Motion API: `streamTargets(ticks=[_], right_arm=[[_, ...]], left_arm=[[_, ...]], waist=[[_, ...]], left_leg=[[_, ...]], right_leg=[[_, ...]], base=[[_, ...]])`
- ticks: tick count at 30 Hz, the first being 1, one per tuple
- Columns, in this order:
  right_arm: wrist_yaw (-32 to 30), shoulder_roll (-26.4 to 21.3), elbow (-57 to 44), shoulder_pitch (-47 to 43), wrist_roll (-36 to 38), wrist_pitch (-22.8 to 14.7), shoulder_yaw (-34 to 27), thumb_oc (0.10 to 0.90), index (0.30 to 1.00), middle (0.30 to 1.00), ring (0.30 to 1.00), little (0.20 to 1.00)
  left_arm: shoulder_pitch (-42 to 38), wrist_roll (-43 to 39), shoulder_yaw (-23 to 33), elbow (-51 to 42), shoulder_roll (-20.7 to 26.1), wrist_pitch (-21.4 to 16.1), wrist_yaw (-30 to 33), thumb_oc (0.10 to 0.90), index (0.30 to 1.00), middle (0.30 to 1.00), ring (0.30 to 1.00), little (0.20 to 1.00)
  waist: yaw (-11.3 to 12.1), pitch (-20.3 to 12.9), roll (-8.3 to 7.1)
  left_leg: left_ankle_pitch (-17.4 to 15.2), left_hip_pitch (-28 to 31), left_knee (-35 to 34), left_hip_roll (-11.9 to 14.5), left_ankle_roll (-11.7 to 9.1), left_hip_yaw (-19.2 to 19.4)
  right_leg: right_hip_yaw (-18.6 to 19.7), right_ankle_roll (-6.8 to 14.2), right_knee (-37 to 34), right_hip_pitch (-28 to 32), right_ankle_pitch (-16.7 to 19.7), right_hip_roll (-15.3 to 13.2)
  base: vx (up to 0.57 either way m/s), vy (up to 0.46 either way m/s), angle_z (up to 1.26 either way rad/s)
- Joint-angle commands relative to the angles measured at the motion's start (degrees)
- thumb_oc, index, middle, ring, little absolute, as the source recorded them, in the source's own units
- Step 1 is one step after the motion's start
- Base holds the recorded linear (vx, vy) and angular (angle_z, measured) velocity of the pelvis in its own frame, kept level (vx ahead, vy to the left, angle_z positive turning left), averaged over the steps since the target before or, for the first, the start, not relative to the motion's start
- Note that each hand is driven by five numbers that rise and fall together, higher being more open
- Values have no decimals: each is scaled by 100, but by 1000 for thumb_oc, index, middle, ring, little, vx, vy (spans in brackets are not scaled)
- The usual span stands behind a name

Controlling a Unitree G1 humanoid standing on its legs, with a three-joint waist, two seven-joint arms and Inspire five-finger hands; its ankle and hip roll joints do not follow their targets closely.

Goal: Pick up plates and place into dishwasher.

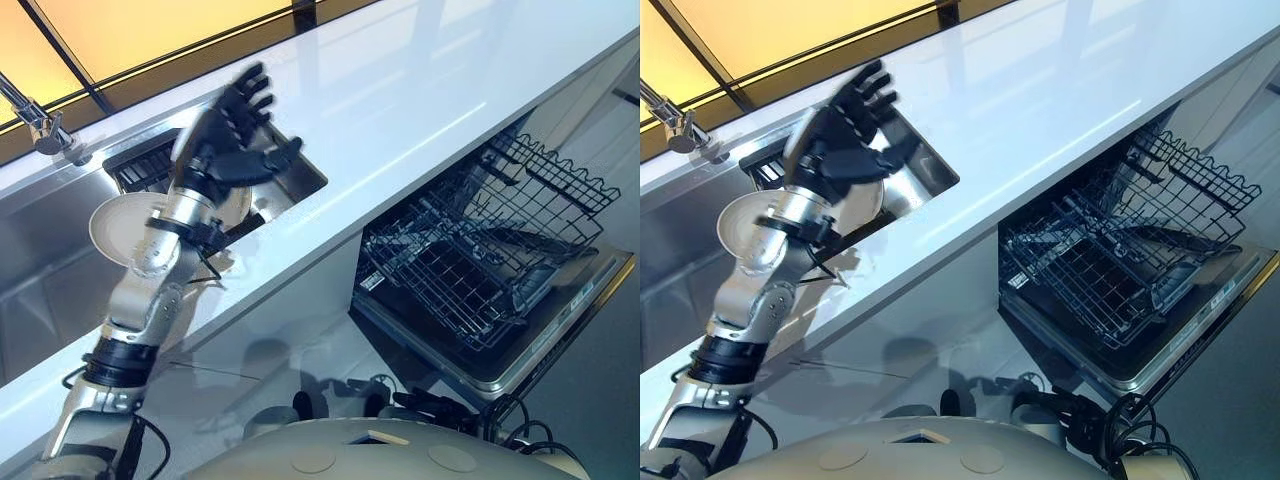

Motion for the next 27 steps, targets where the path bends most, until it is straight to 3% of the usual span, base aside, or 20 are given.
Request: streamTargets(ticks=[1,6,12,27], right_arm=[[44,-53,299,94,42,71,160,800,900,900,900,900],[17,-113,293,111,40,98,129,800,900,900,900,900],[-79,-126,238,95,61,138,129,800,900,900,900,900],[-99,-304,124,271,-394,188,-109,800,900,900,900,900]], left_arm=[[-1058,557,612,370,578,-541,369,800,900,900,900,900],[-1307,551,662,1233,1260,-273,343,800,900,900,900,900],[-1599,992,517,2125,1723,-133,233,800,900,900,900,900],[-1856,895,447,3430,2282,61,-329,800,900,900,900,900]], waist=[[47,-445,69],[16,-447,118],[-33,-418,157],[-200,-271,155]], left_leg=[[-535,-83,79,-161,64,-80],[-536,-75,90,-179,71,-10],[-617,-69,191,-223,133,82],[-839,-133,437,-376,361,278]], right_leg=[[195,101,431,-207,-691,290],[217,129,460,-214,-696,267],[250,180,575,-259,-723,204],[493,409,902,-538,-686,-2]], base=[[35,56,-1],[37,67,-1],[69,89,-4],[78,113,-8]])
